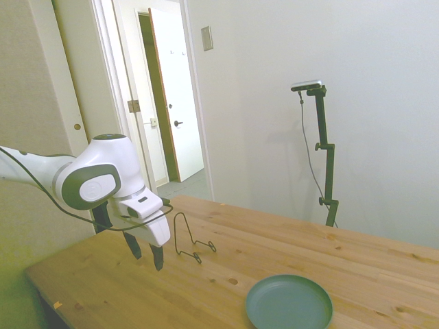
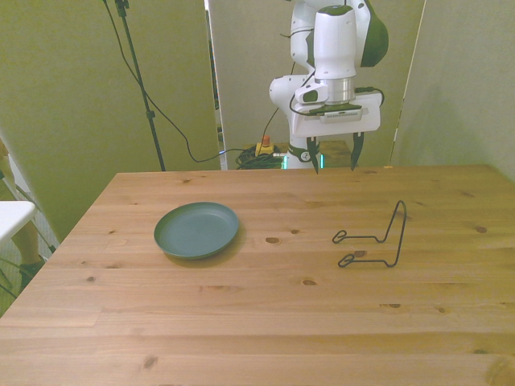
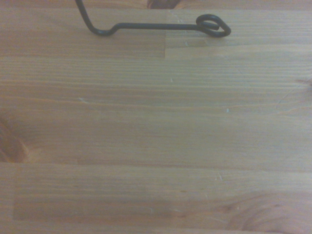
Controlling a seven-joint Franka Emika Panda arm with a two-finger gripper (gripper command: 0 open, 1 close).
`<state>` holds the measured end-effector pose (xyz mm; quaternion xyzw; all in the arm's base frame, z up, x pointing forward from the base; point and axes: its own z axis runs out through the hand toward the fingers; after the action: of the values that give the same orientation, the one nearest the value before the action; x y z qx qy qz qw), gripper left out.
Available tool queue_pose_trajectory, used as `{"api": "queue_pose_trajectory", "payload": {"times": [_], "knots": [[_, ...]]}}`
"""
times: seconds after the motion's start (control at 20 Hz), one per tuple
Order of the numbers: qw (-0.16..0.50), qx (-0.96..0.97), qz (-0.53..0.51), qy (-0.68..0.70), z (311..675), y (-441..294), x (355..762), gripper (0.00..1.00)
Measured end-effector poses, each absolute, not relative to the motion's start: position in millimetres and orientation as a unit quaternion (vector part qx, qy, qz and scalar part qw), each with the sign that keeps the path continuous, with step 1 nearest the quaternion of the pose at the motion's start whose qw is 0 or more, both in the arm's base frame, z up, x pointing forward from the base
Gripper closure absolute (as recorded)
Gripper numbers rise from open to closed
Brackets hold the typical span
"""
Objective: Load the plate
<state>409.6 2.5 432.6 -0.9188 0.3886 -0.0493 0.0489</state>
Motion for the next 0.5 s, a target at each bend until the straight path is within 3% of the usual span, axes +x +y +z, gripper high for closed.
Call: {"api": "queue_pose_trajectory", "payload": {"times": [0.5], "knots": [[-0.027,-0.914,-0.089,0.396,422.1,-44.4,422.1,0.00]]}}
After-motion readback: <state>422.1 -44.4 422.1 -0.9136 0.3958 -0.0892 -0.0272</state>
